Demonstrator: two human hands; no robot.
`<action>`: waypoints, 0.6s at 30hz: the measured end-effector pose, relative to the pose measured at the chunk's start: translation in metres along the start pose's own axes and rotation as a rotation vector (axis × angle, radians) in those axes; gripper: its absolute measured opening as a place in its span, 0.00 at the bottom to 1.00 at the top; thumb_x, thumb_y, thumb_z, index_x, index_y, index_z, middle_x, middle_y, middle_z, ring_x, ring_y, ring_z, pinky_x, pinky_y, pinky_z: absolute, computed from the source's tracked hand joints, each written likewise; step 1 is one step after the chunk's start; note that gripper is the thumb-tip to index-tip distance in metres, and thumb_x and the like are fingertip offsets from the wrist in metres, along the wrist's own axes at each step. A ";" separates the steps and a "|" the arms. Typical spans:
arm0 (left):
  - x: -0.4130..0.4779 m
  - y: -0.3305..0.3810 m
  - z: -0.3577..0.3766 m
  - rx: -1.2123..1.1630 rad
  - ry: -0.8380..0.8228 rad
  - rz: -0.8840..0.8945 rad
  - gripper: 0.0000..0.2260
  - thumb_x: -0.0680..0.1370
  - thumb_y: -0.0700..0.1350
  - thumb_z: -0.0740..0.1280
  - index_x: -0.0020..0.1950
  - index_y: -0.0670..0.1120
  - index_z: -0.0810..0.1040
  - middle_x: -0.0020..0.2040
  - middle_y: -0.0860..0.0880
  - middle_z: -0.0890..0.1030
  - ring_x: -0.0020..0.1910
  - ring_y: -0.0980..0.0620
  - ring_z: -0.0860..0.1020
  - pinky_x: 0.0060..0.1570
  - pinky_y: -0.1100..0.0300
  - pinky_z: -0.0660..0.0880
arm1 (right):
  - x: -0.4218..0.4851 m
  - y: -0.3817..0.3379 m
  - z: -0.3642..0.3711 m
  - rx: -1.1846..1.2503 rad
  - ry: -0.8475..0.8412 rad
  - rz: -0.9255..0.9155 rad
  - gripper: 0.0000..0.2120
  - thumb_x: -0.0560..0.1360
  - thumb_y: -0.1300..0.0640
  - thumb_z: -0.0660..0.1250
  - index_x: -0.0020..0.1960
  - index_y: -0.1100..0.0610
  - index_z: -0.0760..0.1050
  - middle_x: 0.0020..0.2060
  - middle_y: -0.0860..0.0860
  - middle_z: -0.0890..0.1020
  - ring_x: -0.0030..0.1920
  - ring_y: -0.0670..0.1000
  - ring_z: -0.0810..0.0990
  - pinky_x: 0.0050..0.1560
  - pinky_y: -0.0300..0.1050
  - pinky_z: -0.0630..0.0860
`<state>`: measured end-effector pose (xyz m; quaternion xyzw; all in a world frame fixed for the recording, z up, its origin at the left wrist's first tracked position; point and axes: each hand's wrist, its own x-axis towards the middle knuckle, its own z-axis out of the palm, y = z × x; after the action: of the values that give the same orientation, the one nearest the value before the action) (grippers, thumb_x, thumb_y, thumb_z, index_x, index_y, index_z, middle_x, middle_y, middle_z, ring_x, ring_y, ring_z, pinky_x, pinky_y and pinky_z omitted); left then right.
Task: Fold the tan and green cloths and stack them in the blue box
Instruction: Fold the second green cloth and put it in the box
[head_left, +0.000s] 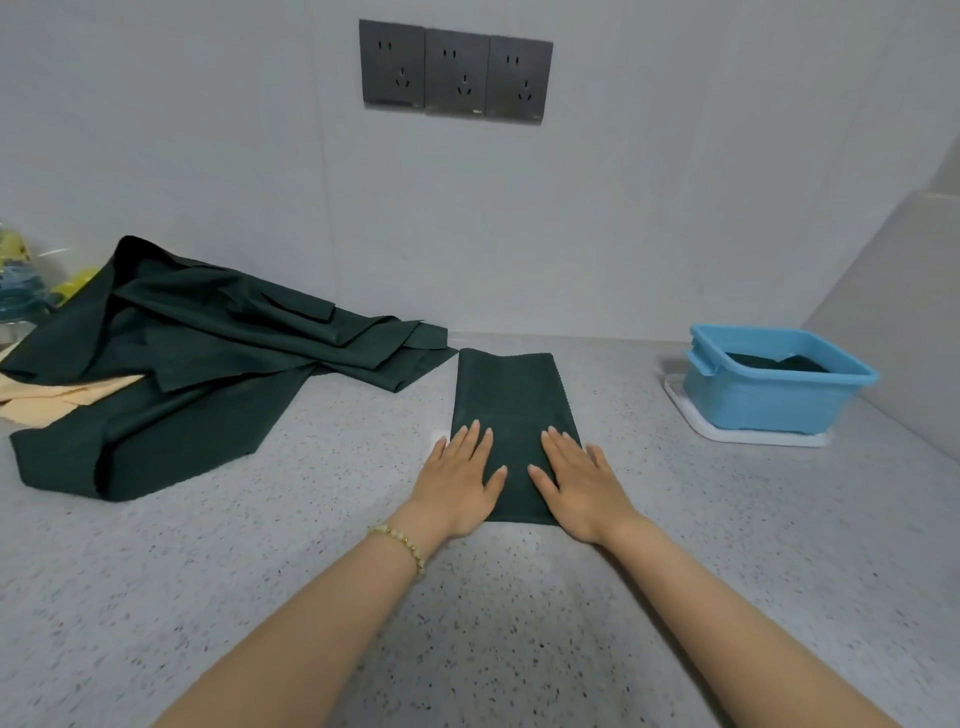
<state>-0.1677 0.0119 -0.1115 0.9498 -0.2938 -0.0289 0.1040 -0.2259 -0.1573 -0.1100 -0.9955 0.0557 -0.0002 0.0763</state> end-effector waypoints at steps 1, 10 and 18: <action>0.000 -0.001 -0.001 0.009 -0.004 0.007 0.28 0.83 0.58 0.43 0.78 0.47 0.41 0.79 0.48 0.41 0.77 0.52 0.40 0.75 0.56 0.38 | -0.001 0.003 -0.003 -0.004 -0.019 0.002 0.29 0.81 0.42 0.41 0.77 0.54 0.40 0.77 0.48 0.43 0.76 0.46 0.41 0.75 0.47 0.37; -0.055 -0.009 -0.002 -0.032 -0.109 0.142 0.38 0.68 0.77 0.44 0.75 0.66 0.39 0.77 0.46 0.34 0.76 0.50 0.33 0.73 0.54 0.34 | -0.051 0.012 -0.007 0.045 -0.088 -0.170 0.36 0.77 0.34 0.43 0.77 0.51 0.38 0.77 0.47 0.39 0.75 0.43 0.36 0.75 0.44 0.34; -0.080 -0.028 -0.020 -0.001 -0.199 0.243 0.42 0.68 0.77 0.54 0.75 0.66 0.40 0.76 0.58 0.39 0.75 0.55 0.37 0.71 0.51 0.32 | -0.089 0.031 -0.020 -0.068 -0.138 -0.310 0.49 0.68 0.23 0.43 0.77 0.51 0.36 0.76 0.44 0.38 0.74 0.40 0.36 0.74 0.39 0.35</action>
<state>-0.2161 0.0832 -0.0981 0.8996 -0.4155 -0.1101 0.0774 -0.3176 -0.1813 -0.0948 -0.9918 -0.1037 0.0585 0.0454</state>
